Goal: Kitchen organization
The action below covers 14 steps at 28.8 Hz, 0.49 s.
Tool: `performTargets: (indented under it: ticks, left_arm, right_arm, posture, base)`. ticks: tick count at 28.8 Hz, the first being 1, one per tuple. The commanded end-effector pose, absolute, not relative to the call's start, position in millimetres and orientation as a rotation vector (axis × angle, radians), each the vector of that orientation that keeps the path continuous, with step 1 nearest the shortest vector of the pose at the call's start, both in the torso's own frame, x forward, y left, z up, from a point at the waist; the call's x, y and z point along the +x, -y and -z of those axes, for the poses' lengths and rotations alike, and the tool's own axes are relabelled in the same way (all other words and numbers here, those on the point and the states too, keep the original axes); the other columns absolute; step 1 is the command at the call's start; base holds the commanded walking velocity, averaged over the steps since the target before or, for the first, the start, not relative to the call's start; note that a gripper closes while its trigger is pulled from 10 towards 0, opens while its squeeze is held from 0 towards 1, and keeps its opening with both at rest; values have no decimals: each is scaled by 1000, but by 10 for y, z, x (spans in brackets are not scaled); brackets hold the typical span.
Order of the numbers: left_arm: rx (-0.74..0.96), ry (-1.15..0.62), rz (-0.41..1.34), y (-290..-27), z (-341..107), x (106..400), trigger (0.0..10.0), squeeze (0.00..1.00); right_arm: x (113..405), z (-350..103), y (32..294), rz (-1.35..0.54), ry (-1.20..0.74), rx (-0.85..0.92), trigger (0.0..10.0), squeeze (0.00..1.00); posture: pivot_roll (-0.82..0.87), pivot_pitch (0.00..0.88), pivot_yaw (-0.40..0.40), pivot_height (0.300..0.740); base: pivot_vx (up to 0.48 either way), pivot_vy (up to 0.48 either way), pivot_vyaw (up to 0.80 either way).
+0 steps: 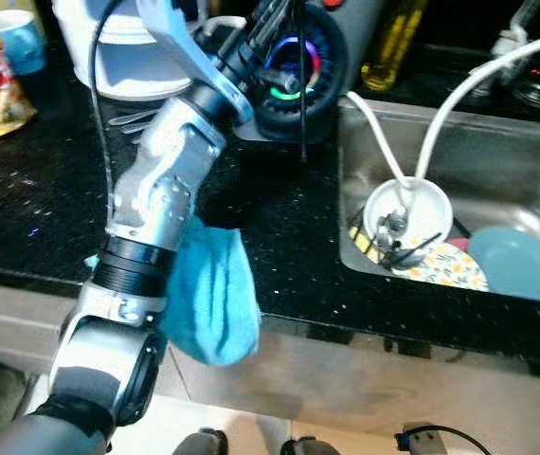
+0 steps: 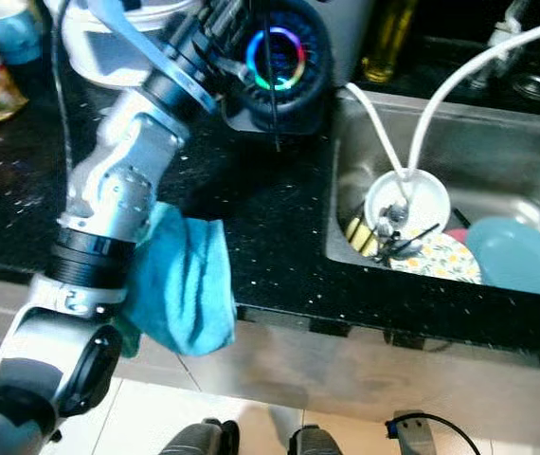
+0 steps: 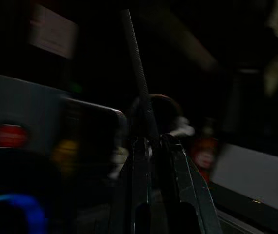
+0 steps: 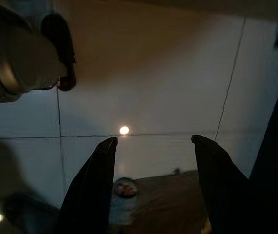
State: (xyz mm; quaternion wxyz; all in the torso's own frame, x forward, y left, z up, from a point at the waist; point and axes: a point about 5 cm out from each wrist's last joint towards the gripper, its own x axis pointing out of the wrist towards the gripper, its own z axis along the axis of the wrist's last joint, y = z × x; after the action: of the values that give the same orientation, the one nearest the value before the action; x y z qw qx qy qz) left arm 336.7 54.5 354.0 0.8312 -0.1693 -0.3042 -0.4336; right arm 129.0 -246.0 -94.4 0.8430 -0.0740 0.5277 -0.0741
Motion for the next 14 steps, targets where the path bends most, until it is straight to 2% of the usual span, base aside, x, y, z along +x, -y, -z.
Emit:
performTargets:
  ticks: [1,8,14]
  left_arm:
    - [-333,624,945,-443,-3496,3343,10000,0]
    - [-258,608,1111,-193,-3445,3153,10000,0]
    - [-214,536,1095,-145,-3373,3227,10000,0]
  right_arm:
    - [1171,987,2453,166,-1158,-148,10000,0]
    - [1148,999,2433,175,-1163,-138,10000,0]
    - [1110,1014,2415,168,-1169,-147,10000,0]
  posture:
    - [34,136,-22,740]
    - [37,143,-13,740]
    - [39,163,-9,740]
  base:
    - [0,0,-800]
    - [0,0,-759]
    - [0,0,0]
